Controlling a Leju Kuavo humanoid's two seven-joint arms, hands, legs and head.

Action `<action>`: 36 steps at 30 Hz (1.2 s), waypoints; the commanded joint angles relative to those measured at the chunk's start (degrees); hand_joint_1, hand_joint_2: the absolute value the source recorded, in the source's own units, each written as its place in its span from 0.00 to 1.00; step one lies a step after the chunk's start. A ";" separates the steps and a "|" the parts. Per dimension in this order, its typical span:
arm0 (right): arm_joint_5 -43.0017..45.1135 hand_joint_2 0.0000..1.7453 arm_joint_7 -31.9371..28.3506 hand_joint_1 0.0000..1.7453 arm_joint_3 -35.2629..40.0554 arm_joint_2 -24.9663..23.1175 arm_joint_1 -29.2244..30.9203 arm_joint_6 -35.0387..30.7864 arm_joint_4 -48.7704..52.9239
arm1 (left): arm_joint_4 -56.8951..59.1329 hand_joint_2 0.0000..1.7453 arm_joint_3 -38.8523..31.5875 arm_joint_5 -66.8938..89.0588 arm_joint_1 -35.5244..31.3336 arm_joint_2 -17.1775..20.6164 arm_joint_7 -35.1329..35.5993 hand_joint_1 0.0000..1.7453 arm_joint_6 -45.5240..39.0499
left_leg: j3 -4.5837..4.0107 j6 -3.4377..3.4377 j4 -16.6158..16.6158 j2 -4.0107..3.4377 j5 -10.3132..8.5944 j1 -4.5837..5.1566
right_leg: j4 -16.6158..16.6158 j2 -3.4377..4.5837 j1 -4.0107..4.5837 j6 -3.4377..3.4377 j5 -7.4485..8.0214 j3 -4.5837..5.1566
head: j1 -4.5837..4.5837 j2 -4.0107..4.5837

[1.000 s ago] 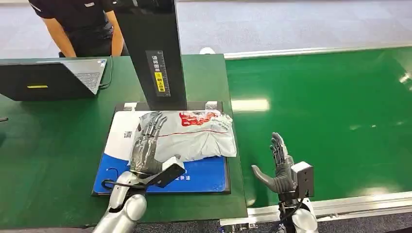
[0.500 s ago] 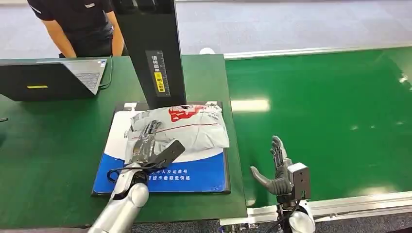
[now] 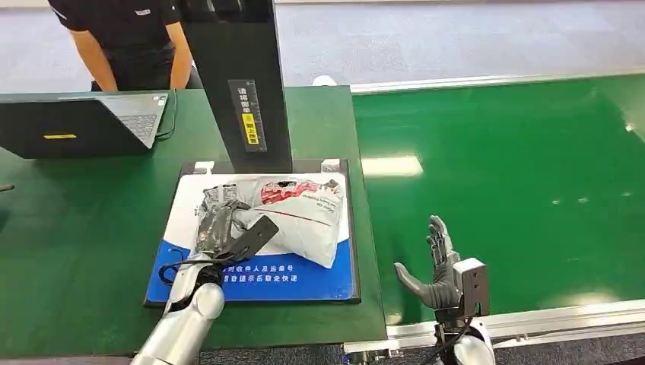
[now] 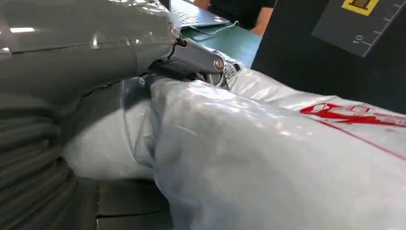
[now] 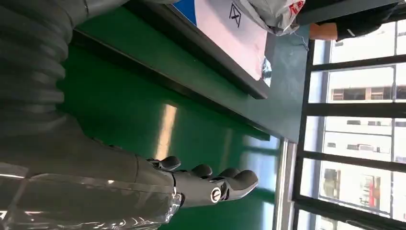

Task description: Moved the parcel from conveyor to table for the left to box.

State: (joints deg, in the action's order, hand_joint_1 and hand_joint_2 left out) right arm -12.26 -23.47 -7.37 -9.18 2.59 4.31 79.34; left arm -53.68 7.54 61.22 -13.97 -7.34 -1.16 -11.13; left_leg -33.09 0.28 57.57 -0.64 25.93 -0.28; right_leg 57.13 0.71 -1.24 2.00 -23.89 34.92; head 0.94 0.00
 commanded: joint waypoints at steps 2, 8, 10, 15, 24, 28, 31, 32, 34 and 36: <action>0.33 1.00 0.26 0.00 -3.06 -1.58 -0.34 0.78 -0.23 | 0.88 1.00 -3.56 0.76 3.44 2.44 -1.49 1.00 -1.67 | 0.15 -0.04 -0.08 -0.09 0.03 -0.01 | -0.05 0.08 0.02 -0.09 0.01 -0.08 | 0.00 0.00; 0.31 1.00 0.34 0.00 -3.19 -1.60 -0.21 1.17 0.58 | 1.18 1.00 -9.44 5.43 2.17 6.05 1.13 1.00 -9.03 | 0.21 -0.12 -0.16 -0.21 0.01 -0.03 | -0.07 0.19 0.06 -0.24 0.05 -0.04 | 0.00 0.00; 0.51 1.00 0.50 0.00 -3.56 -1.53 -0.58 1.63 1.71 | 2.95 1.00 -13.63 4.72 0.52 9.20 -1.36 1.00 -11.14 | 0.13 -0.08 -0.08 -0.18 0.02 -0.05 | -0.01 0.17 0.07 -0.18 0.01 -0.01 | 0.02 0.00; 1.16 1.00 0.19 0.00 -4.70 -1.47 -1.93 2.08 2.68 | 5.00 1.00 -24.54 8.89 -0.81 16.16 -3.24 1.00 -25.47 | 0.14 -0.23 -0.13 -0.29 -0.03 -0.13 | 0.06 0.26 0.19 -0.38 0.05 0.13 | 0.00 0.00; 2.02 1.00 -0.70 0.00 -4.92 -0.87 -2.53 2.01 2.25 | 5.71 1.00 -42.23 14.08 -3.79 21.42 -5.65 1.00 -28.87 | -0.08 -0.32 -0.05 -0.17 -0.03 -0.25 | 0.20 0.15 0.28 -0.46 -0.05 0.30 | -0.02 0.00; 2.18 1.00 -0.88 0.00 -5.16 -1.05 -3.09 1.79 2.81 | 6.35 1.00 -50.25 13.71 -6.45 24.53 -8.48 1.00 -28.87 | -0.15 -0.32 -0.01 -0.13 -0.02 -0.27 | 0.22 0.11 0.30 -0.46 -0.07 0.35 | 0.00 0.00; 2.19 1.00 -0.88 0.00 -5.33 -1.19 -3.27 1.79 3.17 | 8.44 1.00 -51.34 14.15 -7.91 25.70 -7.50 0.13 -28.87 | -0.15 -0.33 -0.03 -0.08 -0.03 -0.25 | 0.23 0.06 0.29 -0.49 -0.09 0.36 | -0.02 0.00; 2.20 1.00 -0.89 0.00 -5.47 -1.28 -3.42 1.76 3.35 | 8.69 1.00 -51.28 14.82 -8.52 26.04 -7.25 0.00 -28.87 | -0.17 -0.32 -0.05 -0.06 -0.04 -0.23 | 0.22 0.04 0.27 -0.45 -0.09 0.36 | 0.00 0.00; 2.21 1.00 -0.90 0.00 -5.54 -1.25 -3.67 1.74 3.42 | 8.38 1.00 -51.33 15.21 -8.52 25.69 -7.24 0.00 -28.87 | -0.19 -0.31 -0.05 -0.01 -0.06 -0.23 | 0.21 -0.01 0.26 -0.44 -0.09 0.36 | -0.02 0.00; 2.23 1.00 -0.94 0.00 -5.53 -1.21 -3.74 1.72 3.23 | 12.03 1.00 -51.44 10.80 -9.54 25.64 -8.12 0.00 -28.23 | -0.08 -0.32 -0.10 0.08 -0.06 -0.23 | 0.18 -0.11 0.27 -0.51 -0.11 0.26 | 0.00 0.00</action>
State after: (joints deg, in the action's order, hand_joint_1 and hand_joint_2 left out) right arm -10.25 -24.37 -11.15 -9.44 -0.45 6.12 82.71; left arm -50.32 -38.94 75.69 -18.58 17.33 -8.57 -39.74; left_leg -33.32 -0.02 57.54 -0.77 25.88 -0.48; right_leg 57.34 0.83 -1.00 1.62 -23.96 35.33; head 0.94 0.00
